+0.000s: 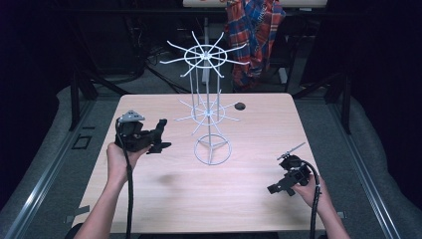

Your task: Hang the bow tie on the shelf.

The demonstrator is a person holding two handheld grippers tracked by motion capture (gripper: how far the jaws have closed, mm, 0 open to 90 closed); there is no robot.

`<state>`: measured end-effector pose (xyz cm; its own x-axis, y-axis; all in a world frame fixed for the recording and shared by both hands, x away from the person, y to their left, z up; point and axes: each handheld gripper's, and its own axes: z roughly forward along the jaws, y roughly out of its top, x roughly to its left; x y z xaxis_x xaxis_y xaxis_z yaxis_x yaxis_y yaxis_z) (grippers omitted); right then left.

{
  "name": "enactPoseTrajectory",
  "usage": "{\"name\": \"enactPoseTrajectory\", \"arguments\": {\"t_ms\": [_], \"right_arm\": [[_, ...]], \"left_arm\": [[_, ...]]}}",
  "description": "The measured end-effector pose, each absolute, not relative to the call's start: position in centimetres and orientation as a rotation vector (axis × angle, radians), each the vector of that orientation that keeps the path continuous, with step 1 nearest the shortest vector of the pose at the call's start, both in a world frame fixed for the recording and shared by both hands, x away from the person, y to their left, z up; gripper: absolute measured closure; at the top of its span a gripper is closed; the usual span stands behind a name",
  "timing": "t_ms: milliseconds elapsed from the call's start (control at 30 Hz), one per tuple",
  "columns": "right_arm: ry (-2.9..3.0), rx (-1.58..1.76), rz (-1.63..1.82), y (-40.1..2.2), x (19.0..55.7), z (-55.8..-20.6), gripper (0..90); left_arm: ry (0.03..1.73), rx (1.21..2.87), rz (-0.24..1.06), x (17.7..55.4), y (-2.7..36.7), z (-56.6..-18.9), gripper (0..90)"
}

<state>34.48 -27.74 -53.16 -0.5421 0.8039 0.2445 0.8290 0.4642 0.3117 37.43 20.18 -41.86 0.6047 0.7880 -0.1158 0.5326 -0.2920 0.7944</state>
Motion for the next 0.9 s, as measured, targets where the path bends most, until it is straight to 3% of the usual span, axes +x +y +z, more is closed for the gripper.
{"name": "enactPoseTrajectory", "arguments": {"t_ms": [900], "right_arm": [[-2.648, -1.434, -0.571, -27.7, 34.6, -53.1, 3.8]], "left_arm": [[0.983, 1.917, 0.398, 37.7, 19.3, -40.0, 88.8]]}}
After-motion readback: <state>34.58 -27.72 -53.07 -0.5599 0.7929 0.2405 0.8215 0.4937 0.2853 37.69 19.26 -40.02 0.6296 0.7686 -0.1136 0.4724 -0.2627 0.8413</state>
